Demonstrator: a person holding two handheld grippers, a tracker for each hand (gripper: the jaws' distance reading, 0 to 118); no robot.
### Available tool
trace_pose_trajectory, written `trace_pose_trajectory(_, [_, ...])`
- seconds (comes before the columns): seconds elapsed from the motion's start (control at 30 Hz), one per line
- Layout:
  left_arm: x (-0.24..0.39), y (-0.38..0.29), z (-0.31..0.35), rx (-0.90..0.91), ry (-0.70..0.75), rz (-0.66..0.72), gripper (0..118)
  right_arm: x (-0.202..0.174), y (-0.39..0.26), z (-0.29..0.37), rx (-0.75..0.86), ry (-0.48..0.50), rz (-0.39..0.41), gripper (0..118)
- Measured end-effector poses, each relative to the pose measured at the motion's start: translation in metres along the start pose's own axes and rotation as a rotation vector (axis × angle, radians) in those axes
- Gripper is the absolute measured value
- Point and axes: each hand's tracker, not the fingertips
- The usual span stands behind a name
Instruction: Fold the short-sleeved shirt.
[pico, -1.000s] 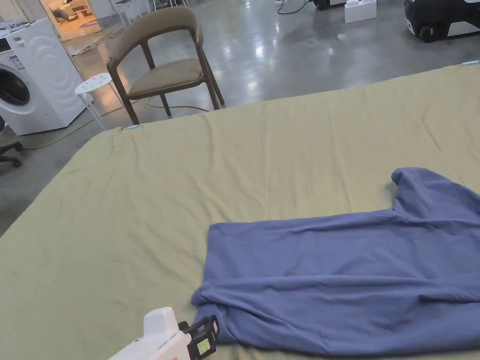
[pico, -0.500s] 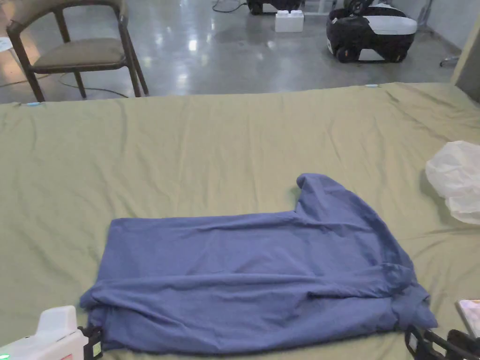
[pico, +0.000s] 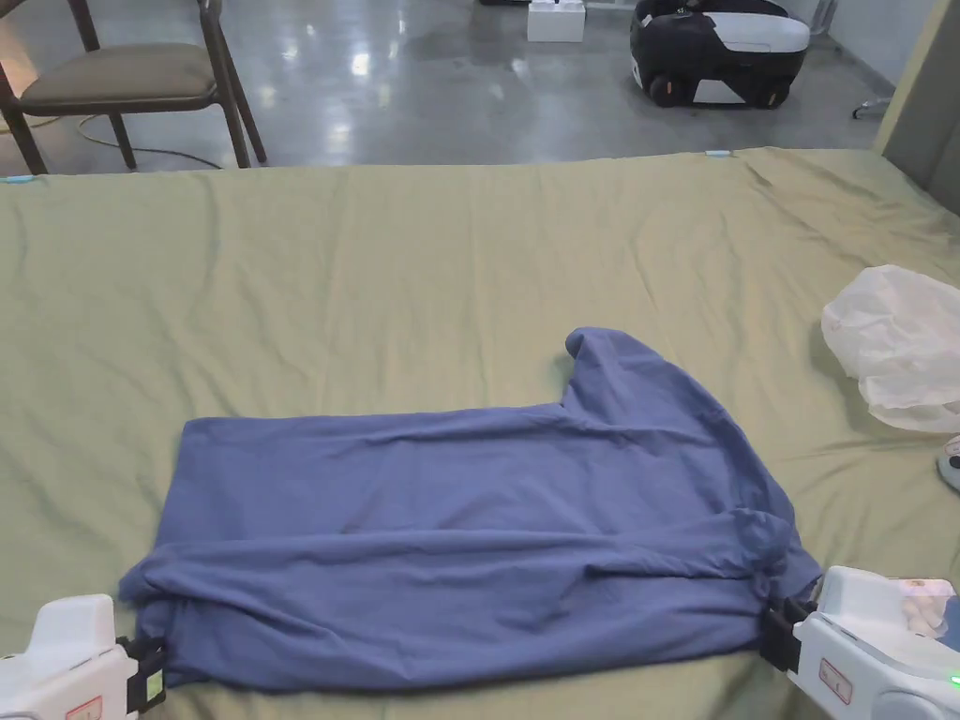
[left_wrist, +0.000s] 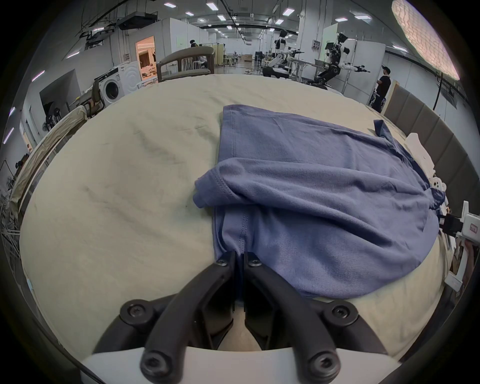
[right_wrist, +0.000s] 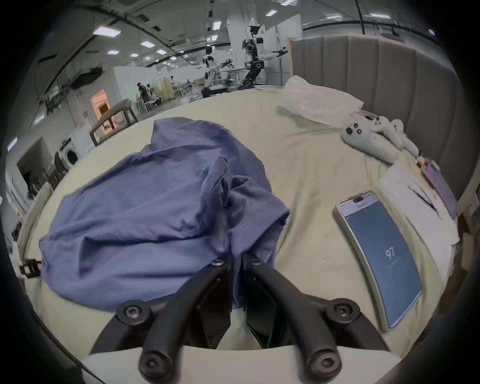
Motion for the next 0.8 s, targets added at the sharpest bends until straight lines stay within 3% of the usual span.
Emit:
trace_pose_trajectory(0.23, [-0.023, -0.005, 0.059, 0.085, -0.037, 0.130, 0, 0.007, 0.004, 0.047, 0.032, -0.037, -0.020, 5])
trace_pose_trajectory(0.57, [-0.030, -0.077, 0.123, 0.018, -0.064, 0.116, 0, 0.035, -0.050, 0.121, -0.028, -0.028, -0.039, 5])
trace_pose_trajectory(0.8, [-0.026, -0.094, 0.137, 0.016, -0.052, 0.093, 0, 0.028, -0.060, 0.135, -0.058, -0.059, 0.026, 5])
